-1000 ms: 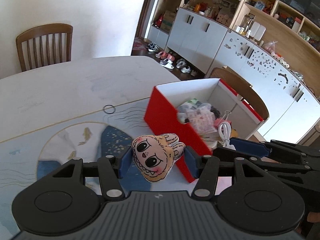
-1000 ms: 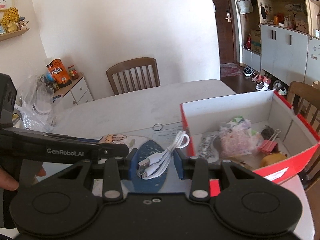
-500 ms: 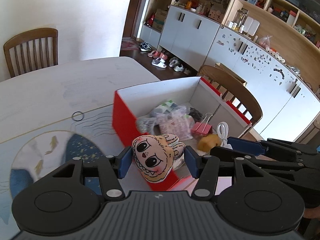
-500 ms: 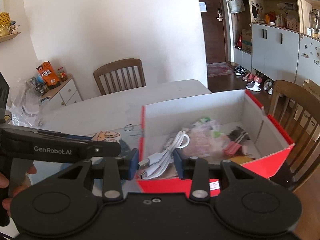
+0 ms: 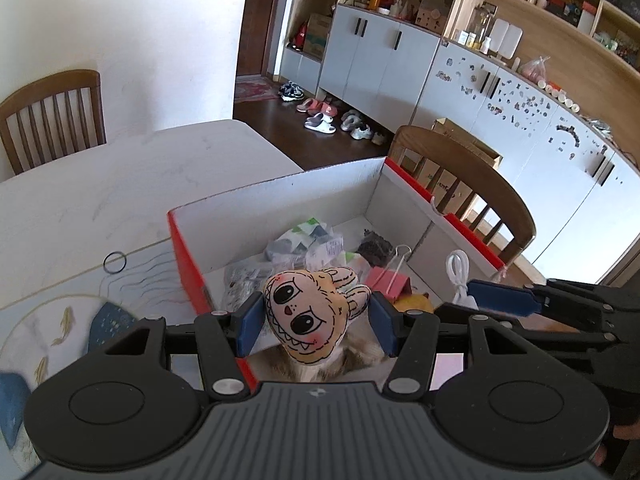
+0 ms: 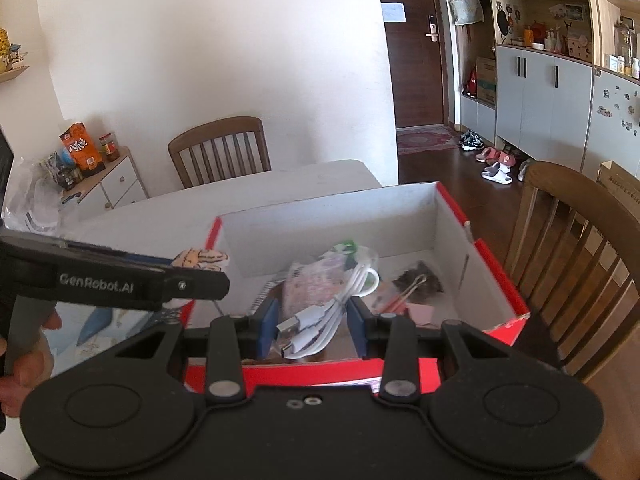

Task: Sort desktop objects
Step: 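Carry the plush toy and USB cable over the red box with both tools, then open both tools to drop the plush toy and cable into the box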

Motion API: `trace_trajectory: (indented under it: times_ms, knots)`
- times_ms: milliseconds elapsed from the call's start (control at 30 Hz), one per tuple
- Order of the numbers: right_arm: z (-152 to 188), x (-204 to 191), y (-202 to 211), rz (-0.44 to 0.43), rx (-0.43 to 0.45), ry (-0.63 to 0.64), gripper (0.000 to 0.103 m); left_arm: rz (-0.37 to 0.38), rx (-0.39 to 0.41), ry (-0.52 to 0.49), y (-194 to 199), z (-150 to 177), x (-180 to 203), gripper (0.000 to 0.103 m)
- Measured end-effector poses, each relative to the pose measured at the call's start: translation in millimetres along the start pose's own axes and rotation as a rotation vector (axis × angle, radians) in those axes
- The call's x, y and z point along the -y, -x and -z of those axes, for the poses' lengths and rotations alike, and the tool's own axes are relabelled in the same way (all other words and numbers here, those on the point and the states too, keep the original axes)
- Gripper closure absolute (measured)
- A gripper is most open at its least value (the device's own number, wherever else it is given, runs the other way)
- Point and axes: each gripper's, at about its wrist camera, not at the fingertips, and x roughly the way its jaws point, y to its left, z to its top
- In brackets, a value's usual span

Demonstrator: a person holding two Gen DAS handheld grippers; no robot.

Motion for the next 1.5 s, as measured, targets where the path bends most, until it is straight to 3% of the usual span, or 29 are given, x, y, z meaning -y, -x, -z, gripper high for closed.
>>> trace_trajectory:
  times_ms: [400,667,1067,1500]
  knots:
    - [-9.0,29.1,-27.8,0.007,-0.014,0.055,0.066,-0.081,-0.05,0.001,-57.1,-31.7,6.4,0.047]
    - [-6.9,30.3,-57.0,-0.031,-0.087,0.09,0.066,-0.117,-0.111,0.018,-86.9,-30.7,3.1,0.047]
    - [3.4,24.2,-85.9,-0.033,-0.176,0.162,0.066,-0.13,-0.158,0.016,-101.6,-21.1,-1.1,0.046]
    - [4.2,28.8,-87.0,-0.043,-0.206,0.129,0.064,-0.11,-0.168,0.021,-101.3,-18.7,-1.3,0.041]
